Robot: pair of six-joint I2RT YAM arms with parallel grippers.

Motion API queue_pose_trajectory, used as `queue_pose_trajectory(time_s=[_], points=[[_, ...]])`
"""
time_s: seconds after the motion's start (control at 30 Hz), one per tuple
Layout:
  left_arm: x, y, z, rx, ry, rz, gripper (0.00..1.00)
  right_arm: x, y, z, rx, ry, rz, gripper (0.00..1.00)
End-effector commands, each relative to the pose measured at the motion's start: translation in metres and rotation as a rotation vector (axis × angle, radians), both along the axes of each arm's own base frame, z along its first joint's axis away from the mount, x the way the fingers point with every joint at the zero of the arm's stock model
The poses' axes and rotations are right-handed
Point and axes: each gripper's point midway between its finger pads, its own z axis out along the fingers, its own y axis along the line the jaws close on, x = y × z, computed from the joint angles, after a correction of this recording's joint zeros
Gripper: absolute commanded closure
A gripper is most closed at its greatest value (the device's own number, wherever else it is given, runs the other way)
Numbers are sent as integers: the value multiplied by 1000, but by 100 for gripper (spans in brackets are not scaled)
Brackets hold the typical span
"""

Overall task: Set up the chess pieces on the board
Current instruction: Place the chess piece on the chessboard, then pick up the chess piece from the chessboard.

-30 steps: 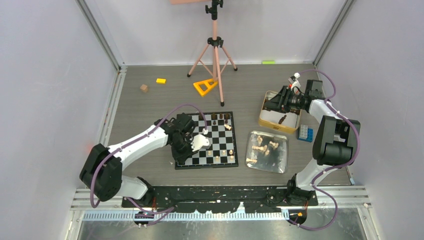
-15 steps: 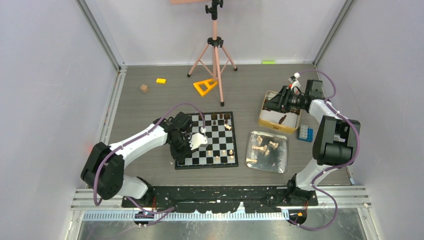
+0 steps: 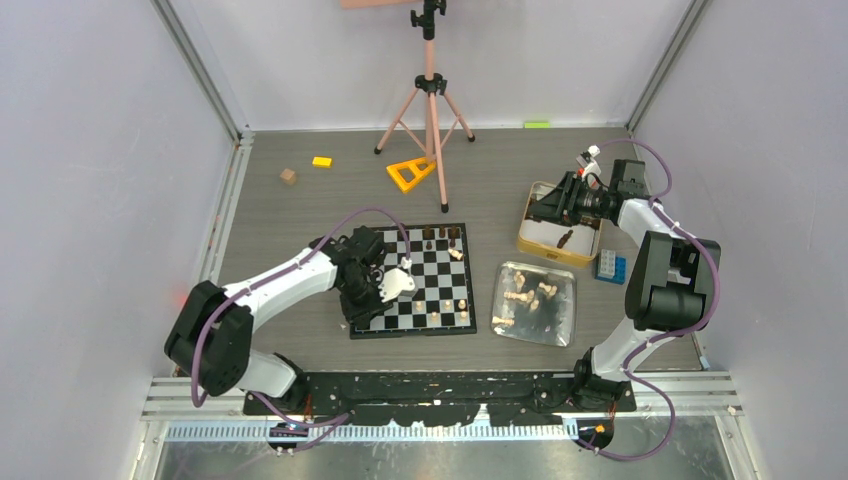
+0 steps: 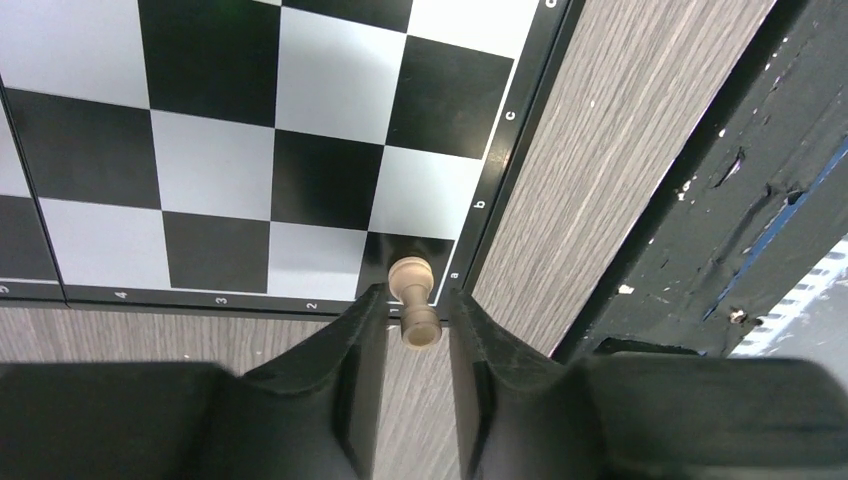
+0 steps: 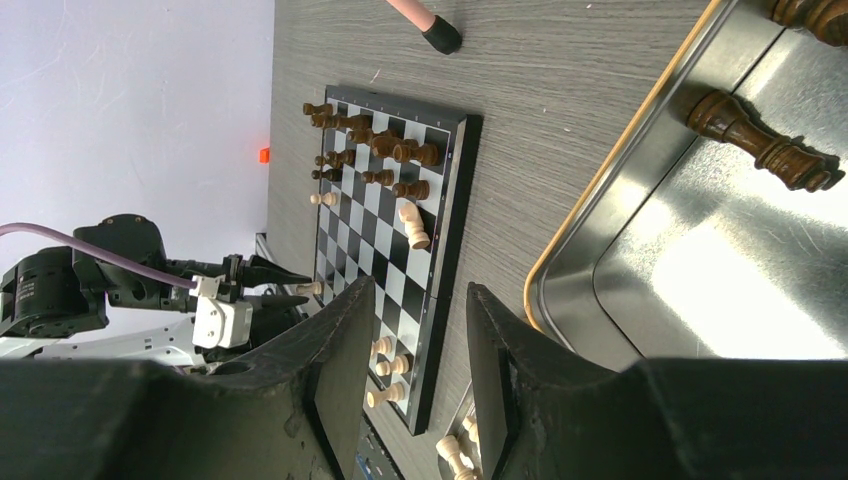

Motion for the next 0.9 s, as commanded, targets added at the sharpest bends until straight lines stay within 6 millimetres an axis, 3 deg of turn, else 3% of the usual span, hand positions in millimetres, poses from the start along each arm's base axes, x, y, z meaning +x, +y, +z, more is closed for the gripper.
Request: queue_pose_trajectory(time_s=[0.0, 0.33, 0.5, 0.87], points=[[3, -6, 4, -35, -15, -1, 65, 9, -4, 18, -25, -79, 2, 55], [47, -14, 51, -161, -176, 109, 48, 9, -5, 19, -26, -82, 3, 56], [96, -14, 59, -146, -266, 263, 44, 9, -4, 18, -24, -78, 4, 56], [137, -26, 40, -85, -186, 409, 42, 9, -5, 18, -28, -78, 5, 56]])
